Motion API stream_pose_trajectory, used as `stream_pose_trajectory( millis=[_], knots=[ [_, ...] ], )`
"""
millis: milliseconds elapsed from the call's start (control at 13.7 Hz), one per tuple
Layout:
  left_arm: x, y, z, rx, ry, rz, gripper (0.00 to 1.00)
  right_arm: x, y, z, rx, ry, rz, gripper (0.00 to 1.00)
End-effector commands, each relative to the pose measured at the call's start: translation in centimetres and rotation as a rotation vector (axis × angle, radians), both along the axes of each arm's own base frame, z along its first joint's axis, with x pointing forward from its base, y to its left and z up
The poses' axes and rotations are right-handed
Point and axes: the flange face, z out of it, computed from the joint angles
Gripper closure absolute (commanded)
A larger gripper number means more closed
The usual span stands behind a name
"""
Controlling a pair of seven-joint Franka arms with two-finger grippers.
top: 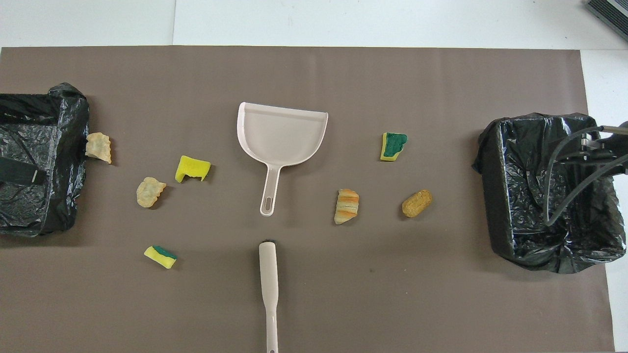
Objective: Sweep and dump trash in bin
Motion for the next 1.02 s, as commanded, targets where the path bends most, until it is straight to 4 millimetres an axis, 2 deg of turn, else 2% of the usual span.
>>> stream_pose_trajectory(
  millis=[0, 729, 947],
  knots=[
    [0.1, 0.1, 0.7, 0.007, 0.007, 0.014, 0.0, -0.3, 0.0, 0.1, 0.015, 0.011, 0.007, 0.0],
    [-0.4, -1.2, 0.8, 0.006, 0.005, -0.015, 0.0, -0.3, 0.1, 0.0, 0.015, 0.011, 0.014, 0.0],
    [-1.1, -3.4, 0.5, 0.008, 0.008, -0.05, 0.0, -0.3, 0.3, -0.1, 0.015, 0.014, 0.021, 0.0]
  ],
)
